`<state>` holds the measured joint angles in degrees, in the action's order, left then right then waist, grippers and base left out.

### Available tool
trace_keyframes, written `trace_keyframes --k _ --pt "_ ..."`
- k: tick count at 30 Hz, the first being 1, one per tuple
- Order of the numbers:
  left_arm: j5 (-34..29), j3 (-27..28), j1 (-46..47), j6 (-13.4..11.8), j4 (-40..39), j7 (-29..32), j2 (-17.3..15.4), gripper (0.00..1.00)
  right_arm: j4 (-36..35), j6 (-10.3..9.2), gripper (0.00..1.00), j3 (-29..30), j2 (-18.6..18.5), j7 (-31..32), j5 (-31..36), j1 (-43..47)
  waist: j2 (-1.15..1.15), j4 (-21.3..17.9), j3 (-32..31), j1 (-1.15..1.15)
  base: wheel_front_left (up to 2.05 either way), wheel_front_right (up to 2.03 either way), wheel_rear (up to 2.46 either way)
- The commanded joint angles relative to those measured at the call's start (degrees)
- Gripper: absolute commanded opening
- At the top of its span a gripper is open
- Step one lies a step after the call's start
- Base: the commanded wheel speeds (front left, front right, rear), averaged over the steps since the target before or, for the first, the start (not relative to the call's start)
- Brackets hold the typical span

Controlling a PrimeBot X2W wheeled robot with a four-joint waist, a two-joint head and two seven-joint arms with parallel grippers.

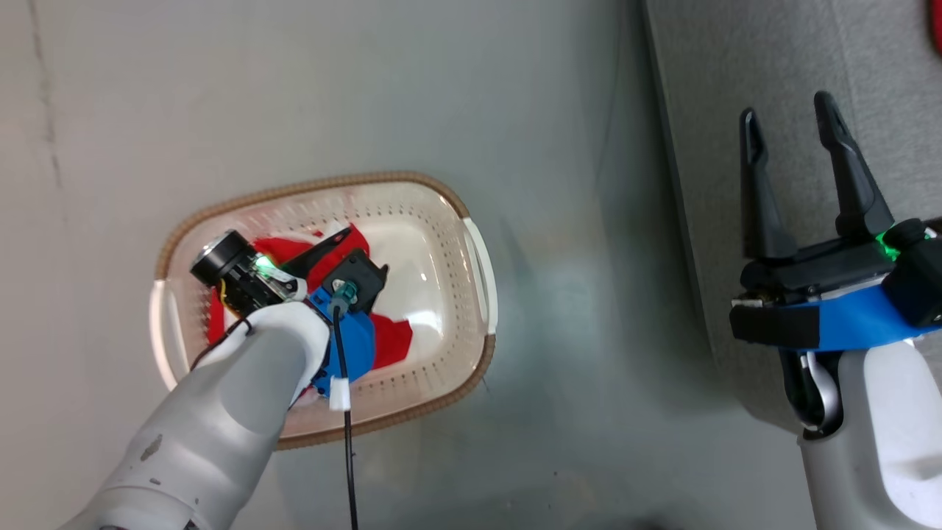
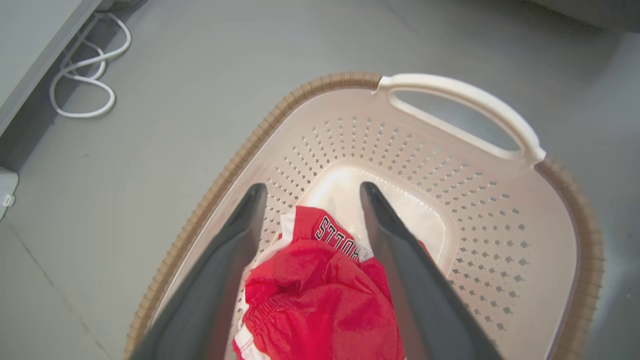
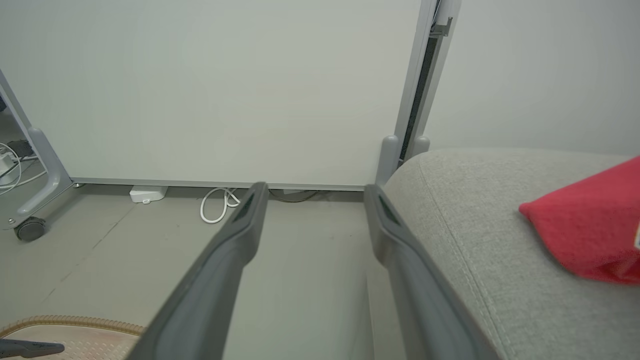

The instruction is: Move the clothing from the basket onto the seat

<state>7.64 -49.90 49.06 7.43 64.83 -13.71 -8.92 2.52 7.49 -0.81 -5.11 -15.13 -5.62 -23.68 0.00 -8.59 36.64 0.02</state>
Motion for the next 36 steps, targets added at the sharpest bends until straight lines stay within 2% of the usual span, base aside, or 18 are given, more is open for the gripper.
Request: trace_keyframes --k 1,10,19,25,34,35,36 --pt "0.8 -2.0 2.2 0.0 2.4 2.0 -0.2 1.0 -0.7 0.0 1.0 0.2 0.2 0.0 0.3 -1.6 0.0 -1.4 4.9 -0.02 0.0 0.0 0.0" --pt "3.6 -8.1 6.4 0.0 7.1 8.8 -0.5 1.0 -3.0 0.0 1.0 -0.4 0.5 0.0 0.6 -4.0 0.0 -1.8 13.2 -0.02 0.0 0.0 0.0" --pt "4.9 -10.5 9.3 0.0 8.3 12.3 -1.7 1.0 -4.7 0.0 1.0 -0.2 0.6 0.0 1.0 -5.2 0.0 -2.1 18.5 -0.02 0.0 0.0 0.0" --pt "4.4 -11.1 11.1 -2.1 8.8 13.6 -3.1 1.0 -6.6 0.0 1.0 0.4 0.9 0.0 2.1 -5.6 0.0 -2.5 22.1 -0.02 0.0 0.0 0.0" --pt "4.8 -11.6 12.6 -3.8 9.1 16.2 -3.5 1.0 -9.2 0.0 1.0 0.6 1.4 0.0 3.6 -5.9 0.0 -3.0 24.8 -0.02 0.0 0.0 0.0" --pt "5.1 -11.4 12.7 -4.0 9.1 16.8 -3.2 0.62 -9.4 0.0 1.0 0.7 1.4 0.0 3.8 -5.9 0.0 -3.1 24.8 -0.02 0.0 0.0 0.0" --pt "5.5 -11.1 12.6 -4.2 9.1 17.1 -2.9 0.16 -9.5 0.0 1.0 0.8 1.5 0.0 4.0 -5.9 0.0 -3.0 24.8 -0.02 0.0 0.0 0.0"
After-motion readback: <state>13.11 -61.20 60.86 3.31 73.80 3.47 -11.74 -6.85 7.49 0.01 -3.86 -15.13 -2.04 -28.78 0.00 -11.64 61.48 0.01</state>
